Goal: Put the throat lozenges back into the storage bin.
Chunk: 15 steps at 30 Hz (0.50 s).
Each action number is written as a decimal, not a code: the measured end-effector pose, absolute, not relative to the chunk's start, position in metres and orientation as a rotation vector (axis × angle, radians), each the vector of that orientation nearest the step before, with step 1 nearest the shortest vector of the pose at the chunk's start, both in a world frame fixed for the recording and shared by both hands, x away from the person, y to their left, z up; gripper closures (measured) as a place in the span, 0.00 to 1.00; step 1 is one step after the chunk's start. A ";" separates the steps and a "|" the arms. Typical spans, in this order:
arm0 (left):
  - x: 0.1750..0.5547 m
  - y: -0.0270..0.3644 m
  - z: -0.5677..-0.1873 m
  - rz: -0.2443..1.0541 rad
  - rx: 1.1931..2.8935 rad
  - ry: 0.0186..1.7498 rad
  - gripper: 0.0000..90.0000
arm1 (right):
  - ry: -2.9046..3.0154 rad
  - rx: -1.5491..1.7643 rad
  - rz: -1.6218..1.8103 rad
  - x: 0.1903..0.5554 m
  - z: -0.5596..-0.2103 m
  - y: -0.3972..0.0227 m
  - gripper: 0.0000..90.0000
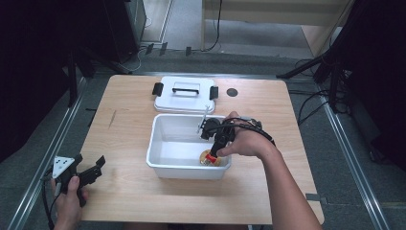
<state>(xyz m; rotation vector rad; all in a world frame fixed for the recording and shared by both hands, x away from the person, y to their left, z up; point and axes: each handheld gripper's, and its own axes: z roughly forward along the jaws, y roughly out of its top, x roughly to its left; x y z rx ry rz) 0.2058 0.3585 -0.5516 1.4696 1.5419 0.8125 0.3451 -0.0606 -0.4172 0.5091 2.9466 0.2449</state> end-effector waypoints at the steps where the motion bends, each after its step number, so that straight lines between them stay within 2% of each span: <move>1: 0.206 0.358 -0.552 0.813 1.470 1.541 0.16 | 2.945 0.521 0.263 0.345 -0.414 -0.061 0.46; 15: 0.206 0.358 -0.552 0.817 1.471 1.539 0.16 | 2.881 0.609 0.440 0.338 -0.374 -0.088 0.45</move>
